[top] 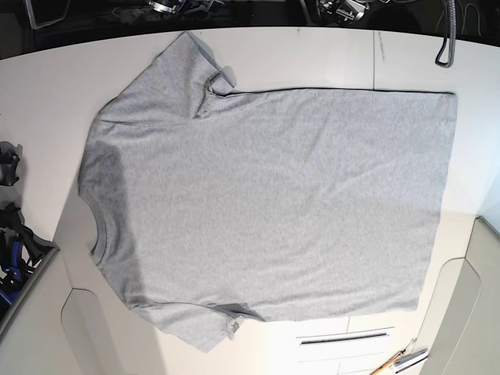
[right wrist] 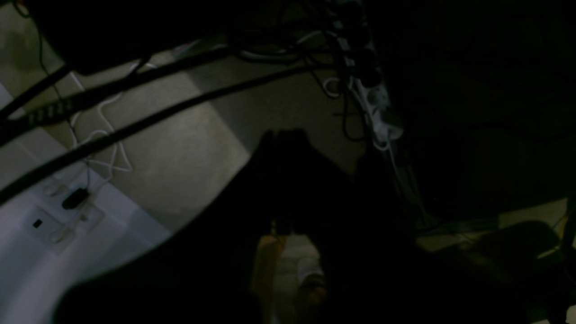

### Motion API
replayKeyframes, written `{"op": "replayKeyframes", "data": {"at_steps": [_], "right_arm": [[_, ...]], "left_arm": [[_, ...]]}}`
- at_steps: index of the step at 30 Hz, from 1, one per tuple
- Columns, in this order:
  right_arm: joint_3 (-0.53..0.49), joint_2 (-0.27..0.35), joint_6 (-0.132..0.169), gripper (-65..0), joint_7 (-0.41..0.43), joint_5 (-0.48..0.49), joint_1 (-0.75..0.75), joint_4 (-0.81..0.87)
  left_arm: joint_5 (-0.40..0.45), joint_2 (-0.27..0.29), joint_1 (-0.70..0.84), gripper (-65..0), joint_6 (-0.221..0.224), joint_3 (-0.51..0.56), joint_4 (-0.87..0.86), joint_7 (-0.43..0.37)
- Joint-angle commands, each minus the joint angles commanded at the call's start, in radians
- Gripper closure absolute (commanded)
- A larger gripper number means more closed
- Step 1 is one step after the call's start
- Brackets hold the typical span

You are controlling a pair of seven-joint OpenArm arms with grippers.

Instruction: Fold the T-shirt properly

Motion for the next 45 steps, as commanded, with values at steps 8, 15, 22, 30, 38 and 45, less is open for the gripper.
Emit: {"op": "replayKeyframes", "data": {"at_steps": [8,15,22,30,38,45], "right_arm": [[0.0,0.0,0.001,0.0,0.0,0.0,0.0,0.004],[0.0,0.0,0.001,0.0,0.0,0.0,0.0,0.004],[0.0,0.0,0.074,0.0,0.0,0.001,0.0,0.007],[0.0,0.0,0.09,0.0,0.0,0.0,0.0,0.007],[0.0,0.004,0.087,0.0,-0.001,0.048,-0.012,0.007],[0.0,0.015,0.087,0.0,-0.004,0.061,-0.074,0.017]], "left_arm": [[0.002,0.0,0.0,-9.0,-0.127,0.0,0.0,-0.059],[0.002,0.0,0.0,-9.0,-0.127,0.0,0.0,-0.059],[0.001,0.0,0.0,-9.0,-0.127,0.0,0.0,-0.038],[0.0,0.0,0.0,-9.0,-0.127,0.0,0.0,-0.008],[0.0,-0.018,0.056,-9.0,-0.156,0.0,0.001,-0.008],[-0.061,-0.085,0.18,-9.0,-0.217,-0.036,0.098,-0.047]]}}
